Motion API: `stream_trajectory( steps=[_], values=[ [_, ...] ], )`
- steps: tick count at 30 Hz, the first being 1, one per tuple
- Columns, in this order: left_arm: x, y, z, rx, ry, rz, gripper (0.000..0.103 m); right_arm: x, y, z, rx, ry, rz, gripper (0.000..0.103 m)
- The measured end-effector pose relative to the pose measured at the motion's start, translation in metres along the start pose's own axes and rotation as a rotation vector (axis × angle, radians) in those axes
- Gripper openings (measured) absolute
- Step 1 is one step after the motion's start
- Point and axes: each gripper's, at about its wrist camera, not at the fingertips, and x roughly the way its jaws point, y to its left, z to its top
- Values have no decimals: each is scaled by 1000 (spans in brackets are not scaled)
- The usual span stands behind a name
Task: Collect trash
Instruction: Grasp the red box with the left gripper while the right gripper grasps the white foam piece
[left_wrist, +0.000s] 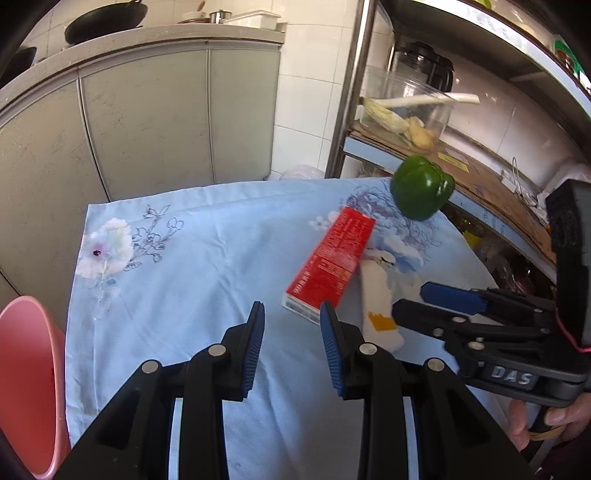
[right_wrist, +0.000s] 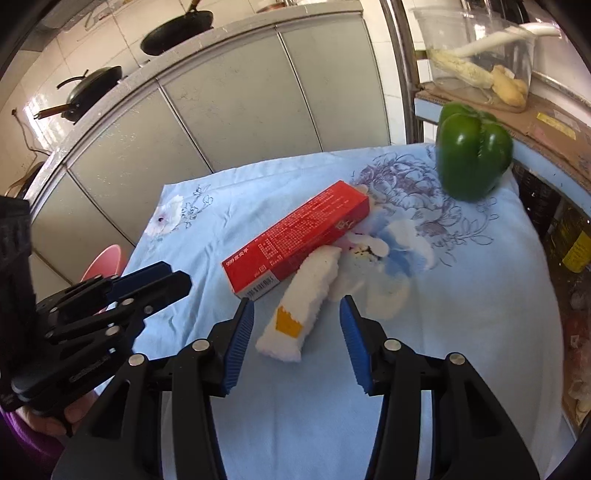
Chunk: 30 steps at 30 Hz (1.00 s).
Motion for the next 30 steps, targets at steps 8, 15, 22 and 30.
stream_trajectory(
  steps=[8,15,22,30],
  values=[
    [6,12,7,6,12,-23,31,39,14,-2,11,51,-79,49],
    [22,6,20,43,68,-100,36,35,8,-5,-4,37,-117,36],
    [52,-8,35,110,141,-103,42,8,-32,-16,75,20,-160,35],
    [87,-24,50,150,215,-122,48,-1,-41,-22,62,18,-174,35]
  ],
)
